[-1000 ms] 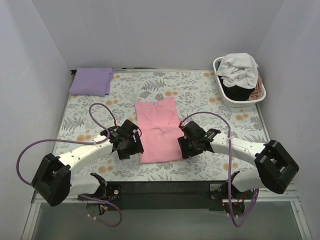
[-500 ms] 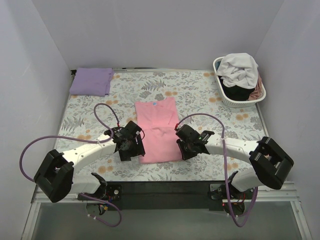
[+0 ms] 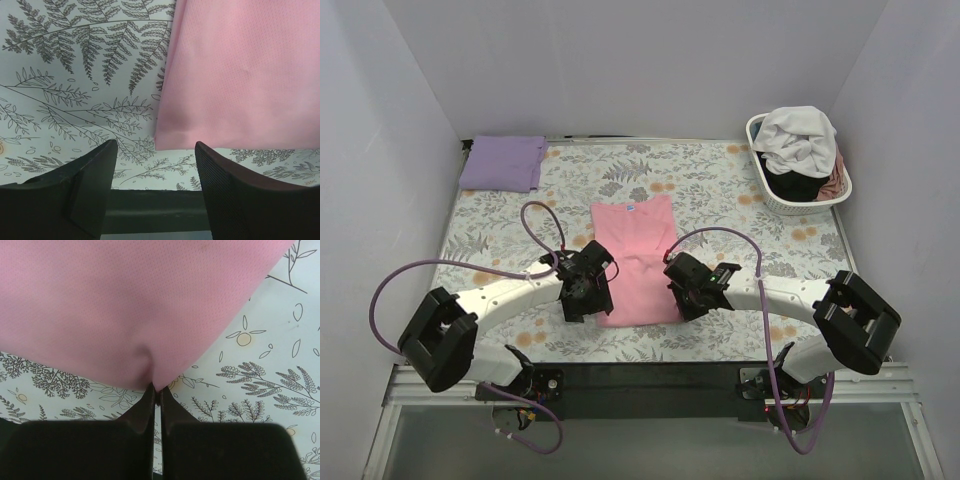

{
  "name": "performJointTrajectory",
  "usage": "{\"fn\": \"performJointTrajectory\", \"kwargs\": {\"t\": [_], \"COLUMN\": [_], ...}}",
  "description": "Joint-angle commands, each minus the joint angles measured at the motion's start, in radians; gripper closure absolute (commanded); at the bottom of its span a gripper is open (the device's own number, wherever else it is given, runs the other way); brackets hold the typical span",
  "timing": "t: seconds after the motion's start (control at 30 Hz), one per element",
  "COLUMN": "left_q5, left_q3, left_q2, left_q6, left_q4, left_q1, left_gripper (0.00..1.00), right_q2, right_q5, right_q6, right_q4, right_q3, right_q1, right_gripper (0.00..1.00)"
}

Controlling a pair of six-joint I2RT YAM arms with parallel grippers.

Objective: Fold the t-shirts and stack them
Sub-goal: Fold the tshirt

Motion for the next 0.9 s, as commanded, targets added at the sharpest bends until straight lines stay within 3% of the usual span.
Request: {"fn": "performJointTrajectory", "kwargs": {"t": [0.0,0.1,0.43,0.63,0.87], "left_q5": [-0.029,-0.015,-0.015,0.013,0.026], "left_q3": [0.043,0.054,0.052,0.031,0.002], "left_q2": [0.020,0.052,0.129,0.182,0.195], "left_q6": [-0.020,-0.020,-0.034,-0.031,-0.035], "left_q4": [-0.035,-0.043,-0.034,0.014,0.026], "left_q1": [-0.024,-0.039,-0.076,-0.074,-0.076], "left_gripper": [0.39,0.44,0.45,0.51,0.73], "right_q2": [0.045,0.041,0.033,0.032,0.021], "right_q5": [0.031,0.031,0.026,0.023,0.027], "right_q6": [0.004,0.004,0.000,-0.002,-0.002], "right_q4": [-0.051,-0.043,-0.023,-0.016,-0.016], "right_q3": [-0.033,-0.037,-0.053,-0.060,-0.063], "right_q1": [0.012,0.013,0.013,0.015,0.013], "right_gripper": [0.99,0.99,0.99,0.99,0.99]}}
